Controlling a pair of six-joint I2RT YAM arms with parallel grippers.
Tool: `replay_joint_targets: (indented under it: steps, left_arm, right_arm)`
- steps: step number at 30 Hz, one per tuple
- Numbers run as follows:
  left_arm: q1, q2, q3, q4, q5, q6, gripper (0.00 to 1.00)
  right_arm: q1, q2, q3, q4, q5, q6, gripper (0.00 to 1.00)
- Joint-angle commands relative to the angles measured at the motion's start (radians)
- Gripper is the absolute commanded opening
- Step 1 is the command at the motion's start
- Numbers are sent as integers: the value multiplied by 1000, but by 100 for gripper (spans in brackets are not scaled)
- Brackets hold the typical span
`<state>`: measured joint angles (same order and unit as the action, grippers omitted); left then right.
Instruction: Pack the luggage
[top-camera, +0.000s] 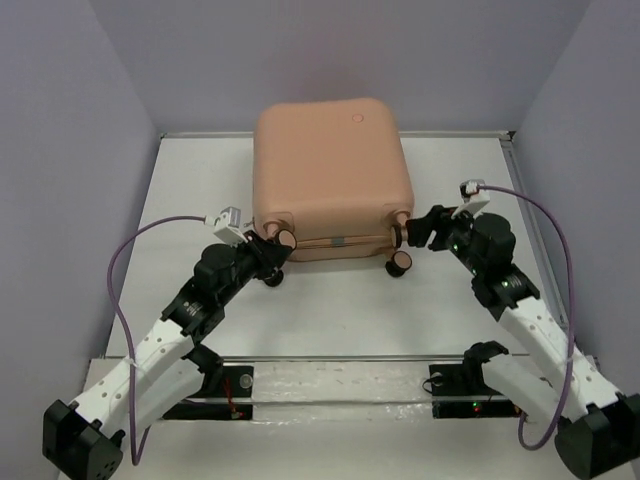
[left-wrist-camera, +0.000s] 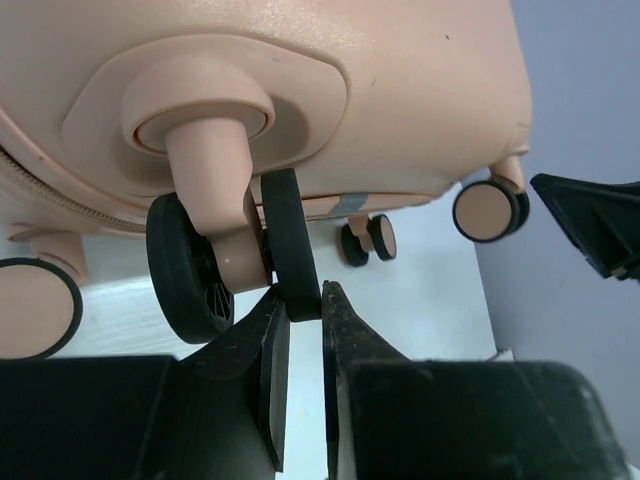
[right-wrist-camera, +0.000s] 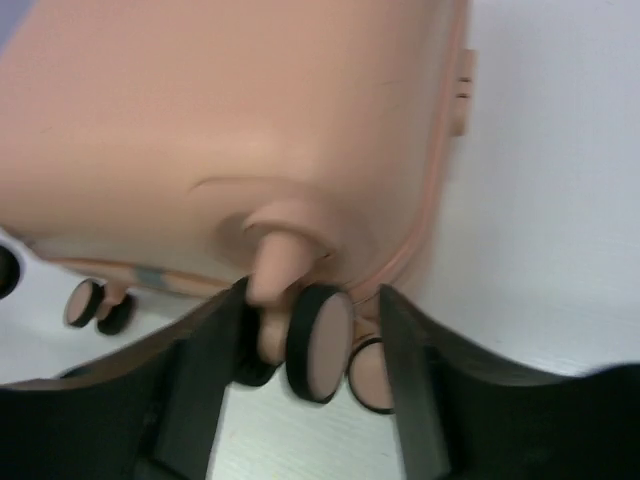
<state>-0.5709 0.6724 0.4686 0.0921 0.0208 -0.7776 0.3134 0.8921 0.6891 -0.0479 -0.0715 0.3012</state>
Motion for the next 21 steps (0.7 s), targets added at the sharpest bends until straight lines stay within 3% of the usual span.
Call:
replay_joint_targets:
  steps: [1, 3, 6, 9, 12, 14, 16, 21]
  left_arm:
    - [-37, 26, 116, 259, 182, -46, 6]
    - [-40, 33, 137, 268, 179, -49, 6]
    - [-40, 29, 145, 265, 174, -48, 6]
    - [-40, 6, 131, 264, 169, -52, 6]
    - [-40, -13, 120, 242, 165, -46, 6]
    - [-40, -17, 120, 230, 162, -43, 6]
    - [-40, -28, 119, 222, 163, -40, 6]
    - [-40, -42, 125, 198, 156, -22, 6]
  right_arm:
    - [24, -137, -193, 112, -138, 127, 47]
    - [24, -185, -318, 257, -189, 151, 7]
    - [24, -159, -398, 342, -197, 154, 7]
    - [24, -119, -433, 413, -124, 148, 14]
    - [24, -58, -463, 540, -120, 131, 41]
    - [24, -26, -470, 578, -99, 122, 51]
    - [24, 32, -461, 614, -79, 92, 56]
    - [24, 163, -415, 714, -94, 52, 56]
